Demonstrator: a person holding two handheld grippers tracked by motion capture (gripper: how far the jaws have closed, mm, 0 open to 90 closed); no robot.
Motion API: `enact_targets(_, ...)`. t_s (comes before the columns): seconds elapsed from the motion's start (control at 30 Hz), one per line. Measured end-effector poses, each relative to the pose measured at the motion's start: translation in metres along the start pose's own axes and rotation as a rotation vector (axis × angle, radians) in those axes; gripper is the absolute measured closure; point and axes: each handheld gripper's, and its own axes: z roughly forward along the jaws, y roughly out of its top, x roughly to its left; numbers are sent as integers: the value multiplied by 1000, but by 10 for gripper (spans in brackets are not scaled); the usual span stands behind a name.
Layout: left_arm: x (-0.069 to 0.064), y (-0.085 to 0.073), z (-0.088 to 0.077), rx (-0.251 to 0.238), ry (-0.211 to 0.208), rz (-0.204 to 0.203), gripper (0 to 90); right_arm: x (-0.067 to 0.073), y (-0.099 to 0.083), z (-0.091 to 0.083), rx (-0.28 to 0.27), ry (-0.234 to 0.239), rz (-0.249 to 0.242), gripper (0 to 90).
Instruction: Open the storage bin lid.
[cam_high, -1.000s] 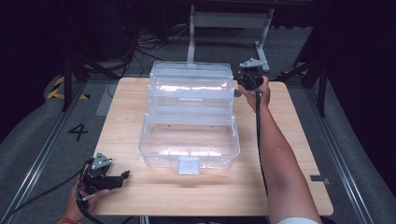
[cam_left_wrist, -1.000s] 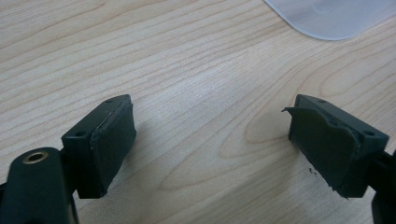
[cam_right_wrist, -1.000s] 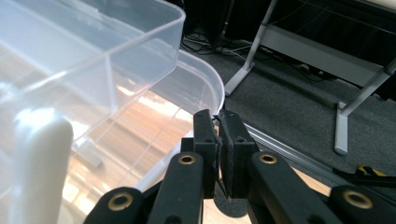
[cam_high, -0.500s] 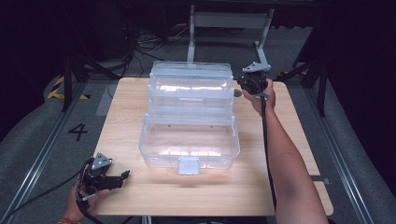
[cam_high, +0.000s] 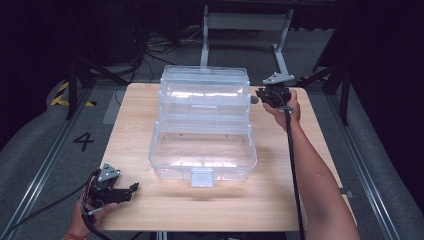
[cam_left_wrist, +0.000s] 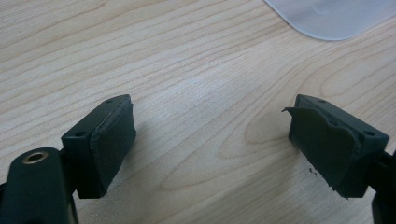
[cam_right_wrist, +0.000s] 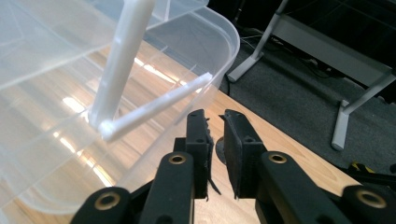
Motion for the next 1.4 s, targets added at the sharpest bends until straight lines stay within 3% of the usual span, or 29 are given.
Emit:
enact_targets(0.43,0,0,0,0,0,0,152,2,-18,-17,8,20,-8,718)
enact_targets(0.7,0,-1,0,-8,7,1,152,5,-29,-28,16,42,-19,631)
enact_targets(0.9,0,-1,0,-8,6,0,151,11,-34,-36,31,95,-2,522)
enact_targets(1.1,0,-1,0,-8,6,0,152,16,-40,-43,52,106,11,458)
enact_targets(1.4,0,-1,0,-7,4,-3,152,24,-57,-56,69,110,-37,428)
